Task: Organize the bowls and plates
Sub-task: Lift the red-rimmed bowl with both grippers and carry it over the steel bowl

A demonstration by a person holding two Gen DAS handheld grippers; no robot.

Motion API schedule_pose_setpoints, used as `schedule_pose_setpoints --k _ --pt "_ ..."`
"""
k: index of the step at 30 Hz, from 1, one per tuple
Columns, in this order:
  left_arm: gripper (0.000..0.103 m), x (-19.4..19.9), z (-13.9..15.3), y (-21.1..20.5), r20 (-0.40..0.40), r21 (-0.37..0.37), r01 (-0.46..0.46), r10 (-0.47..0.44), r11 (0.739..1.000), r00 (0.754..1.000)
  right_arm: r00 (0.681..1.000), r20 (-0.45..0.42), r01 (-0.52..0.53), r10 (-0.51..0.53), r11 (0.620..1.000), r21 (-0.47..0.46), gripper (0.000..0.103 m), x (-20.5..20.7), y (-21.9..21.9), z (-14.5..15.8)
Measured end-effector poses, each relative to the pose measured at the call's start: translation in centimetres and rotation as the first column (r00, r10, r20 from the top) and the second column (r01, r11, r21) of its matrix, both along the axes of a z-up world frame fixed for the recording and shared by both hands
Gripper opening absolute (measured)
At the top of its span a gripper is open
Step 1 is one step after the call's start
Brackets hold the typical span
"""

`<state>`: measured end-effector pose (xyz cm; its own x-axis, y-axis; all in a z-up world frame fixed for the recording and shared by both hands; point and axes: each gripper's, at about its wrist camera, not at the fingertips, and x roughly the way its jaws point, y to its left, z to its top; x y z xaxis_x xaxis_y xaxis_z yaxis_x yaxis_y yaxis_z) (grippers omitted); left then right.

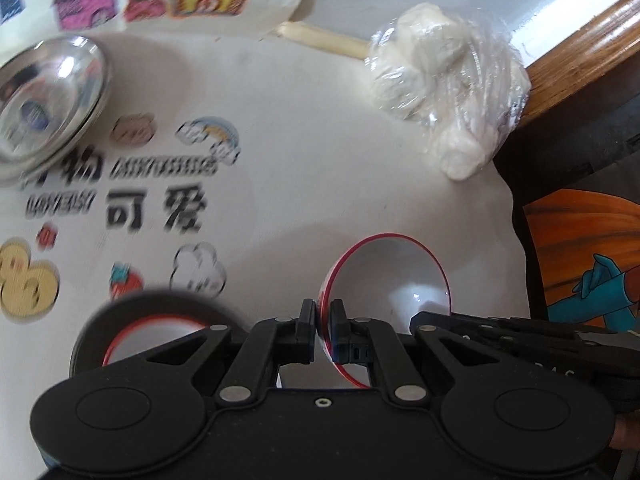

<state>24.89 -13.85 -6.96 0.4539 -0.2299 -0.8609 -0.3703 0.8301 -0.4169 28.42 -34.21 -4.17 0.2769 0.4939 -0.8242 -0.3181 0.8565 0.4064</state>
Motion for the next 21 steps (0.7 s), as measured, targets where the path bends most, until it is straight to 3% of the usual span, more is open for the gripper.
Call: schedule_pose_setpoints --k 8,17,21 --pt "0.006 -2.9 1.3 0.8 0.038 0.036 0.001 -0.002 0.999 0.999 0.999 0.016 -0.048 0.048 0.999 -0.007 0.011 -2.1 1.3 0.6" --pt "0.006 -7.3 2.3 4.4 0.053 -0.017 -0.116 0.117 0.993 0.992 0.983 0.070 -0.167 0.167 0.986 0.001 0.012 -3.3 5.2 2.3" --pt "0.006 -9.1 2.7 5.4 0.075 -0.018 -0.128 0.129 0.992 0.989 0.970 0.078 -0.230 0.230 0.973 -0.011 0.012 -3.9 6.8 3.0"
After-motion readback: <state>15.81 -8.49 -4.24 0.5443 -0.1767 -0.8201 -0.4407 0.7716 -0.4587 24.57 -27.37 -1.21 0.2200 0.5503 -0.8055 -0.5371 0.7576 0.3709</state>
